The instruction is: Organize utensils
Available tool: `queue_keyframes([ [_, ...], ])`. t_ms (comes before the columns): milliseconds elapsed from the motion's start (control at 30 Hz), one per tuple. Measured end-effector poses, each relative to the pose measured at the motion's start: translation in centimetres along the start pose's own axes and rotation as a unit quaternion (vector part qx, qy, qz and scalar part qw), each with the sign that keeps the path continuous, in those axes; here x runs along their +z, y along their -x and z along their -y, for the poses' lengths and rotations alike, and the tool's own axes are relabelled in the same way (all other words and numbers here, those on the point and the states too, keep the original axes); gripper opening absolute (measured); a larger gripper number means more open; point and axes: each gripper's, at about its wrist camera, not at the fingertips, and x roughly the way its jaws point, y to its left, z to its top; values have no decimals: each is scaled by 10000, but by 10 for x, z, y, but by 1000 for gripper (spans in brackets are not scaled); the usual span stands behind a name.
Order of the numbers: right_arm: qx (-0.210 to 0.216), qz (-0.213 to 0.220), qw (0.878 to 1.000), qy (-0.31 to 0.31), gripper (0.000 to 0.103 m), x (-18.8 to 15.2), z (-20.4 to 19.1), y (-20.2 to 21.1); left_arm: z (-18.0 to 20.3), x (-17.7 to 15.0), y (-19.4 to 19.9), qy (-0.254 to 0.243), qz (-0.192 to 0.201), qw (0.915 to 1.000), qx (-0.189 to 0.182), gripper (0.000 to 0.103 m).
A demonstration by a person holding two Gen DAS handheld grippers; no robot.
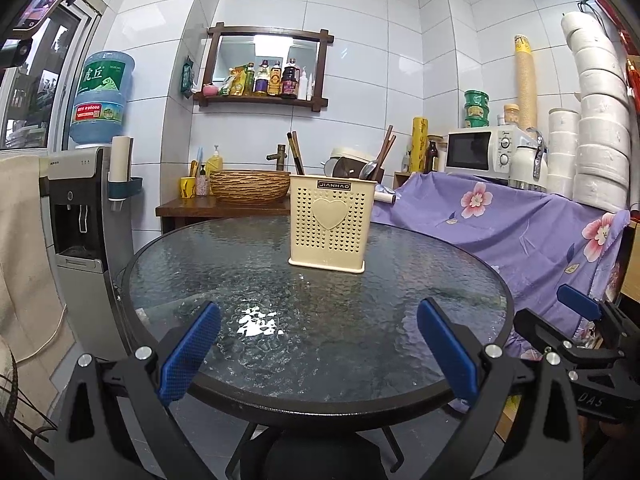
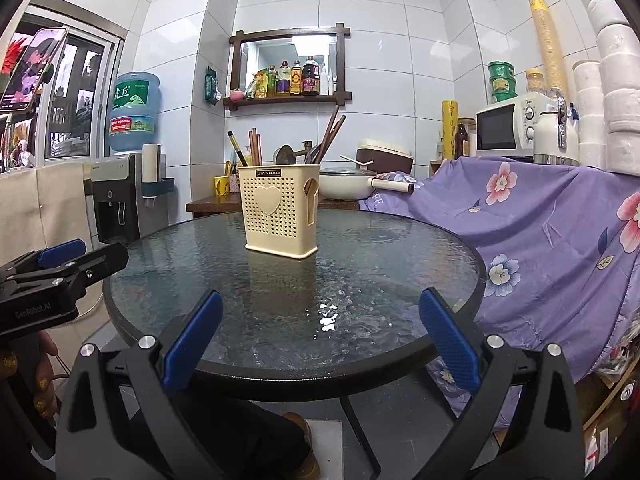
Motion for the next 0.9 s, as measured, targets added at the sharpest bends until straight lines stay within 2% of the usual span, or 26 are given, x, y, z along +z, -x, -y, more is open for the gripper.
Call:
queue_keyframes([
  [900, -41, -2, 10000, 15, 97, 0, -2, 1, -2, 2, 6, 38, 95, 9999, -60, 97],
])
